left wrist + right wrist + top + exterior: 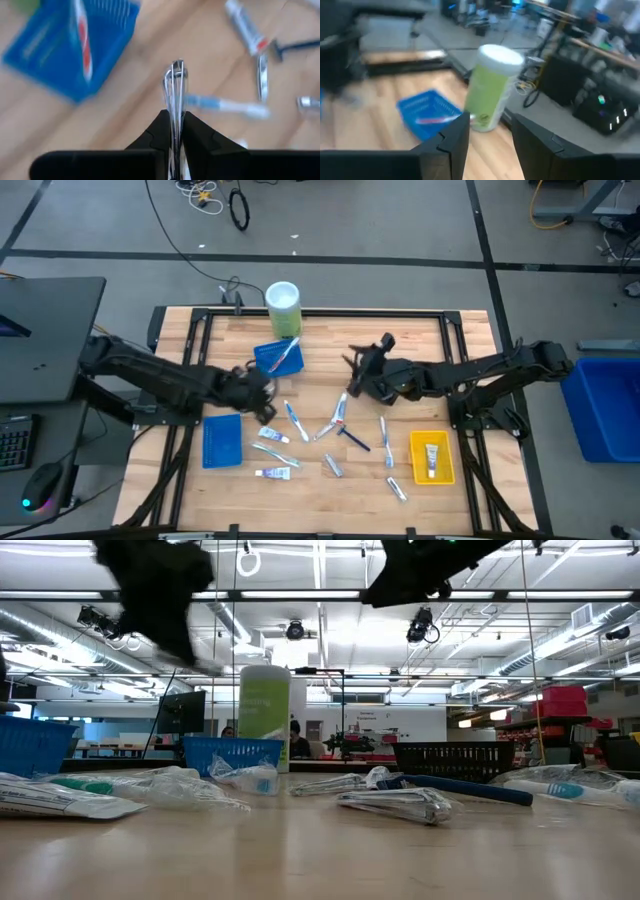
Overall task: Pick & Place Travel size toiletries
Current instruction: Put the silver nail cutter into the bottom blue bin
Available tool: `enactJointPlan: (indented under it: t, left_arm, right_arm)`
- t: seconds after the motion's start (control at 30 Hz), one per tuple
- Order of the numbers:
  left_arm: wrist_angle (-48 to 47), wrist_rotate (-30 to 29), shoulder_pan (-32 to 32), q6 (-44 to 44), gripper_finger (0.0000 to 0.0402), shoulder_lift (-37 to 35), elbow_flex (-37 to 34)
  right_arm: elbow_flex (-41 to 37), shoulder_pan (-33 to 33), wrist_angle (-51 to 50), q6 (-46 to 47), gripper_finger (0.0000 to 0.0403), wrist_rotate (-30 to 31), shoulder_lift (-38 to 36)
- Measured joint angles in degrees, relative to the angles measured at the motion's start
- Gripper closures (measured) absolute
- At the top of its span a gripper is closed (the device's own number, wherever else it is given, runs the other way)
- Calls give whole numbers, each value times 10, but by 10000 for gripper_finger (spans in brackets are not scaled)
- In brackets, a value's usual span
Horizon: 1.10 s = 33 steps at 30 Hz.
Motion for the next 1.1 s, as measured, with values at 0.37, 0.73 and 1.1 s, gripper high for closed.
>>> enactJointPlan:
  t: [0.37,0.73,1.1]
  left_arm:
    - [-172,76,-196,-363,365,18,-25]
    - [-191,172,-273,-545,352,89,-50]
    - [-168,167,-273,-481,293,114,-60]
  right_arm:
    - [0,-10,94,-20,258,1,-1]
    - [0,-35,145,-26,258,-1,-1]
    - [0,-73,144,-49,247,-227,-1]
